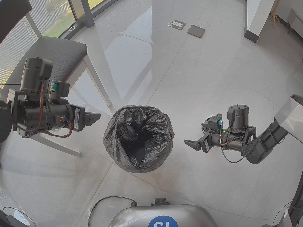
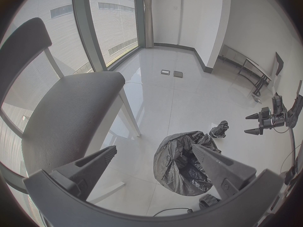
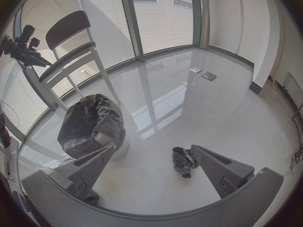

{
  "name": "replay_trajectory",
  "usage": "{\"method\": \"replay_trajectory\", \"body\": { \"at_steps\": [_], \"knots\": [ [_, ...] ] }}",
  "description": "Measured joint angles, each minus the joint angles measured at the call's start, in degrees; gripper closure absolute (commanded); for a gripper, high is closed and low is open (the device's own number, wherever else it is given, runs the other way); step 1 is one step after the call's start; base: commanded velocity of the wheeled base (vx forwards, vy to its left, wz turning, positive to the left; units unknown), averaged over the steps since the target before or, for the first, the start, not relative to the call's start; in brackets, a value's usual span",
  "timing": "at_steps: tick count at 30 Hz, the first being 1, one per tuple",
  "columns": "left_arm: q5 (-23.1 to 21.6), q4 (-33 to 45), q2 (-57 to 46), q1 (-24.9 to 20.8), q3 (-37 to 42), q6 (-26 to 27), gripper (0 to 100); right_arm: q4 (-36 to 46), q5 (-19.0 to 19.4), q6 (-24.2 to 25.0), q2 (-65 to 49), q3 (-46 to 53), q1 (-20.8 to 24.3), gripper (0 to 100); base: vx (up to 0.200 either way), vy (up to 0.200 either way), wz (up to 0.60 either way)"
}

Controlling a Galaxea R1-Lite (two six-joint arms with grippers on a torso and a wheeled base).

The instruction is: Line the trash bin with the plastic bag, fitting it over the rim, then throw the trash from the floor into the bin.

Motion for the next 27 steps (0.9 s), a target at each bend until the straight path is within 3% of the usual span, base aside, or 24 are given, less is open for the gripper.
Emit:
{"method": "replay_trajectory", "body": {
  "at_steps": [5, 11, 20, 27],
  "knots": [
    [-0.2, -4.2, -2.0, 1.7, 3.5, 1.2, 0, -1.9, -2.1, 3.9, -3.0, 3.7, -0.3, 0, 0.0, 0.0, 0.0],
    [-0.3, -6.8, -2.8, 2.6, 4.4, 1.8, 0, -1.9, -4.8, 4.1, -8.3, 5.0, -3.7, 0, 0.0, 0.0, 0.0],
    [-0.4, -13.4, -0.2, 3.0, 2.5, 4.7, 0, 0.1, -5.1, 2.4, -11.7, 8.2, -9.4, 0, 0.0, 0.0, 0.0],
    [-0.3, -13.7, 2.4, 2.9, 0.7, 5.0, 0, 1.6, -4.6, -3.0, -8.5, 6.9, -13.9, 0, 0.0, 0.0, 0.0]
  ]
}}
